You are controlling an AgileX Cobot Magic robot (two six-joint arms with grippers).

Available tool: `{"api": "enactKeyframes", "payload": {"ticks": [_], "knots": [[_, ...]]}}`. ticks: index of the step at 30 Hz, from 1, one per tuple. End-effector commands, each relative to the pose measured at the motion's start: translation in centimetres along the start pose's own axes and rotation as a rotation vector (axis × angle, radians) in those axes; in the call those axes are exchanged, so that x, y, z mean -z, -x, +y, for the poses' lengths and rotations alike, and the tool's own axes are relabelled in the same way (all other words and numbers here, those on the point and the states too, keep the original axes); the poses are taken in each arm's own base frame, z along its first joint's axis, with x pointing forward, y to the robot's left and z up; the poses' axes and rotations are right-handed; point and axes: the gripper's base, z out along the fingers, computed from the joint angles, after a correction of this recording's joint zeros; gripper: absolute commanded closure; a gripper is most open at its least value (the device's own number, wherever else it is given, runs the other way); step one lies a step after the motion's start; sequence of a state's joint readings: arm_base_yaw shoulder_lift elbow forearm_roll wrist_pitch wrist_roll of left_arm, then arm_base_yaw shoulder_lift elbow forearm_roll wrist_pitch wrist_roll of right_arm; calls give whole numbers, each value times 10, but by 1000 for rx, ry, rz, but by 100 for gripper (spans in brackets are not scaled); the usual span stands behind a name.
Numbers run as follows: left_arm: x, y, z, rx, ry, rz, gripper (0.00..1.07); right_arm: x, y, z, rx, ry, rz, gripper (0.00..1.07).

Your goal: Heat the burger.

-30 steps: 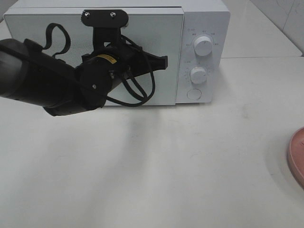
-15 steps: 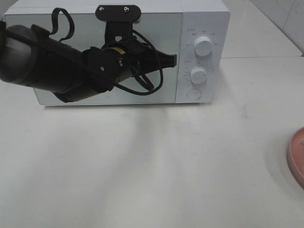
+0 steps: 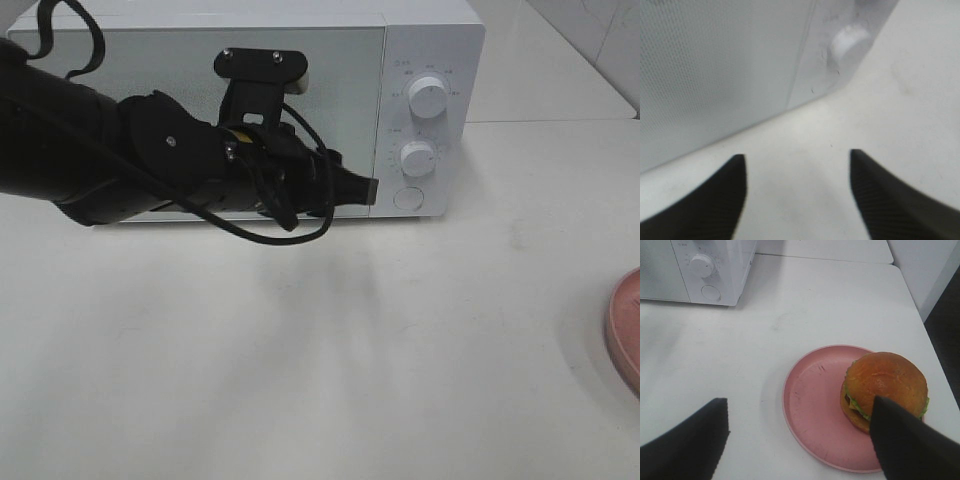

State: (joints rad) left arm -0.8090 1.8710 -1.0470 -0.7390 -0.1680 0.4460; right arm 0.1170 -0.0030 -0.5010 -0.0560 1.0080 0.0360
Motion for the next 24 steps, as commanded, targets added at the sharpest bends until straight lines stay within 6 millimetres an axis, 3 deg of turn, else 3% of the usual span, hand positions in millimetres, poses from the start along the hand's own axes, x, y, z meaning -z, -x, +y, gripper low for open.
{"api": "enactKeyframes", "payload": {"ticks": [1,2,3,6,9,11,14,24], "knots": [[7,-5,-2,8,-38,72,23,4,-2,-1,2,-13,-47,31],[7,-11,-5,-2,-65,127,8,4,-2,-1,2,-13,-47,31],[8,-17,-8,-24,-99,196,4,4,-2,-1,2,-13,-47,31],[9,-21,-9,-35,-119,237,4,4,-2,-1,2,-13,-47,31],[14,-34,-13,-100,-183,385,4,4,-2,-1,2,-13,-47,31],[23,-49,-13,-154,-236,573,4,4,-2,-1,2,-13,-47,31],[29,-55,-6,-123,-239,694,4,4,-2,-1,2,-13,-47,31],[54,-39,37,-18,-192,807,4,4,-2,-1,2,-13,-47,31]]}}
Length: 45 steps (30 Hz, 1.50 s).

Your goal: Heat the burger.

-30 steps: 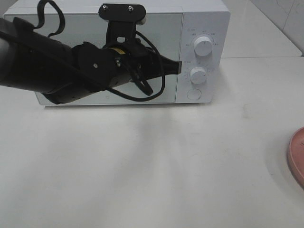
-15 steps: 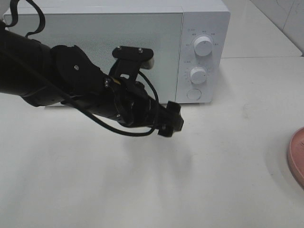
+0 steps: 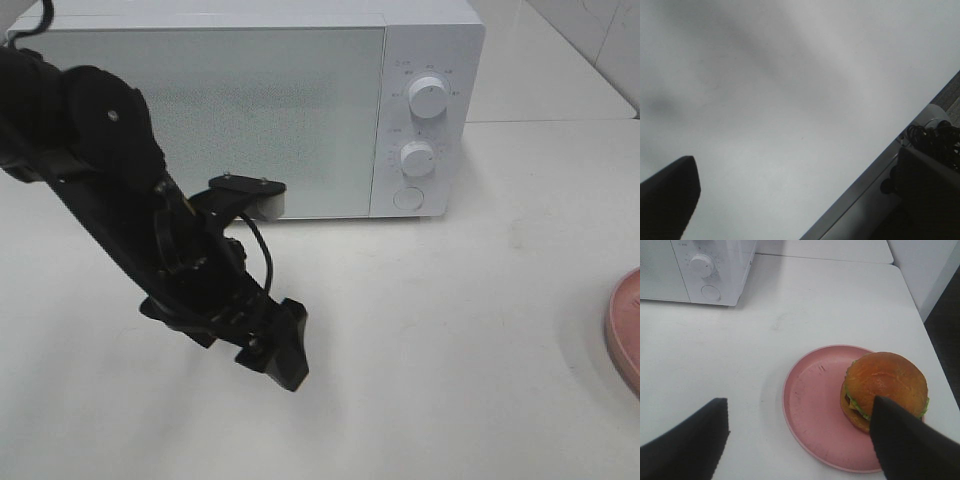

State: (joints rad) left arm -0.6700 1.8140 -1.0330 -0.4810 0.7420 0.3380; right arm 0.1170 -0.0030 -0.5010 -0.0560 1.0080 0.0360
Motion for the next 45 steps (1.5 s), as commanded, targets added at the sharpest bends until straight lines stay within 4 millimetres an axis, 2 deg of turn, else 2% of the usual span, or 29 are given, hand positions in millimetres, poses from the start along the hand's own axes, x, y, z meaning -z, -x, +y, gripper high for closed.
{"api": "enactKeyframes", "payload": {"ticks": [1,2,4,5,7,9,10,11,13,14,16,17,18,19,20,21,22,23,24,26,27,31,33,34,38,40,41,45], "knots": [[21,-5,13,45,13,15,4,4,-2,-1,2,-13,-47,31],[21,-5,13,45,13,15,4,4,-2,-1,2,-13,-47,31],[47,-14,31,83,51,29,4,4,-2,-1,2,-13,-47,31],[47,-14,31,83,51,29,4,4,-2,-1,2,-13,-47,31],[63,-24,46,121,77,40,4,4,-2,-1,2,-13,-47,31],[69,-28,51,137,86,38,4,4,-2,-1,2,-13,-47,31],[81,-37,61,176,96,23,4,4,-2,-1,2,-13,-47,31],[81,-37,61,176,96,23,4,4,-2,-1,2,-13,-47,31],[96,-56,78,259,112,-9,4,4,-2,-1,2,-13,-47,31],[96,-56,78,259,112,-9,4,4,-2,-1,2,-13,-47,31],[112,-79,92,338,135,-33,4,4,-2,-1,2,-13,-47,31],[112,-79,92,338,135,-33,4,4,-2,-1,2,-13,-47,31],[123,-96,99,389,155,-42,4,4,-2,-1,2,-13,-47,31],[123,-96,99,389,155,-42,4,4,-2,-1,2,-13,-47,31],[127,-103,101,407,163,-47,4,4,-2,-1,2,-13,-47,31],[139,-120,104,469,179,-64,4,4,-2,-1,2,-13,-47,31],[143,-126,105,497,185,-77,4,4,-2,-1,2,-13,-47,31],[143,-126,105,497,185,-77,4,4,-2,-1,2,-13,-47,31],[155,-138,104,559,203,-123,4,4,-2,-1,2,-13,-47,31],[158,-144,104,583,212,-142,4,4,-2,-1,2,-13,-47,31],[166,-154,96,592,238,-187,4,4,-2,-1,2,-13,-47,31],[172,-167,83,569,274,-243,4,4,-2,-1,2,-13,-47,31],[177,-180,68,544,304,-303,4,4,-2,-1,2,-13,-47,31],[177,-180,68,544,304,-303,4,4,-2,-1,2,-13,-47,31],[181,-204,43,500,359,-412,4,4,-2,-1,2,-13,-47,31],[181,-208,40,494,367,-429,4,4,-2,-1,2,-13,-47,31],[179,-219,31,476,393,-468,4,4,-2,-1,2,-13,-47,31],[175,-233,23,457,446,-538,4,4,-2,-1,2,-13,-47,31]]}}
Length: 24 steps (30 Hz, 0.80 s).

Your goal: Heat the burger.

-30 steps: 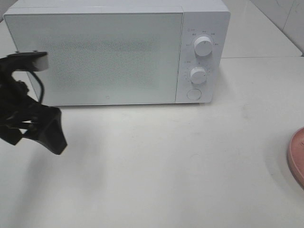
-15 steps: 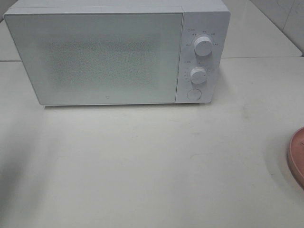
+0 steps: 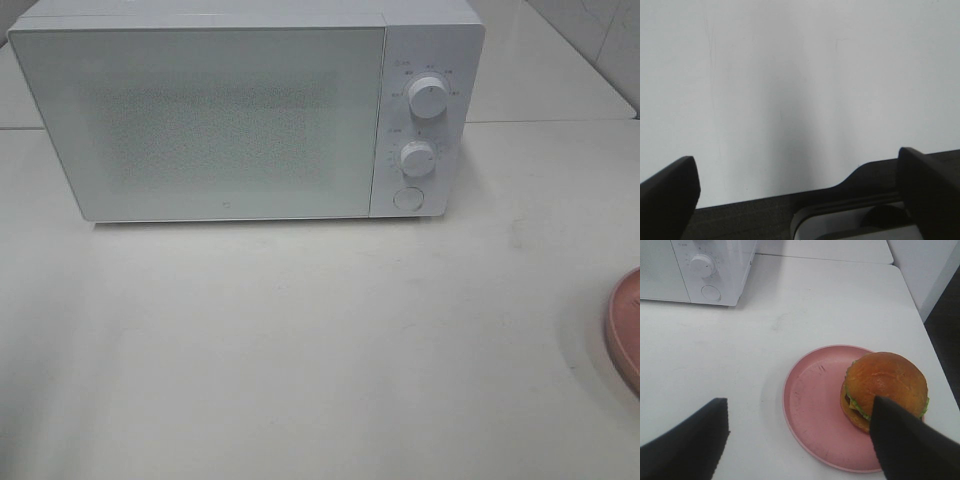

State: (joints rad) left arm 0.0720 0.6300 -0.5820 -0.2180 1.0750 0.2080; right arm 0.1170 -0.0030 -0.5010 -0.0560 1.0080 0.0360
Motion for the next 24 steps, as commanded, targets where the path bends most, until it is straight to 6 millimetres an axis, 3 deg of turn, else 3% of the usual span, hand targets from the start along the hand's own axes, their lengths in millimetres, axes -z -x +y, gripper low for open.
{"api": "enactKeyframes", "payload": {"ticks": [1,14,21,24], "knots": [[7,-17,0,1,38,-88,4,4,-2,-1,2,-13,-47,31],[48,-67,-7,34,120,-447,4,4,-2,-1,2,-13,-47,31],[59,-86,-10,9,147,-580,4,4,-2,-1,2,-13,-47,31],[58,-83,-9,9,146,-565,4,4,-2,-1,3,-13,-44,31]]}}
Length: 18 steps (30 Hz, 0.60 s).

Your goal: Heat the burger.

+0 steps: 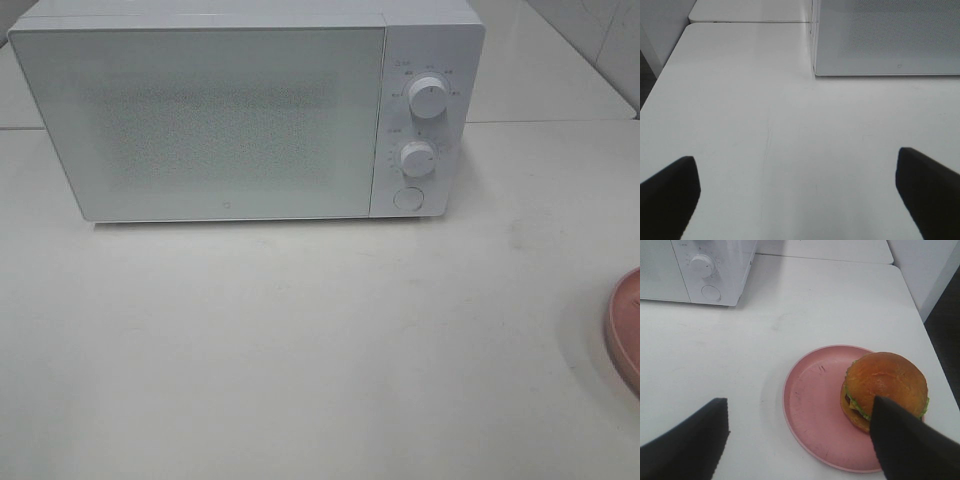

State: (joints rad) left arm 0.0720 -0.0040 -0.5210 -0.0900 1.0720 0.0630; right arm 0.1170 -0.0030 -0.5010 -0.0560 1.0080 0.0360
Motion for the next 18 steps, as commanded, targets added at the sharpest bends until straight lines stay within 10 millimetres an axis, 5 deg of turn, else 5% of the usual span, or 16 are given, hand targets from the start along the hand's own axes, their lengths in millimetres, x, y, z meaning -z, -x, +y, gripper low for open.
{"api": "enactKeyframes", "payload": {"ticks": [1,18], "knots": [[2,-3,0,4,5,-18,4,3,-1,-1,2,-12,-39,31],[1,-2,0,4,4,-11,4,3,-1,-1,2,-12,-37,31]]}}
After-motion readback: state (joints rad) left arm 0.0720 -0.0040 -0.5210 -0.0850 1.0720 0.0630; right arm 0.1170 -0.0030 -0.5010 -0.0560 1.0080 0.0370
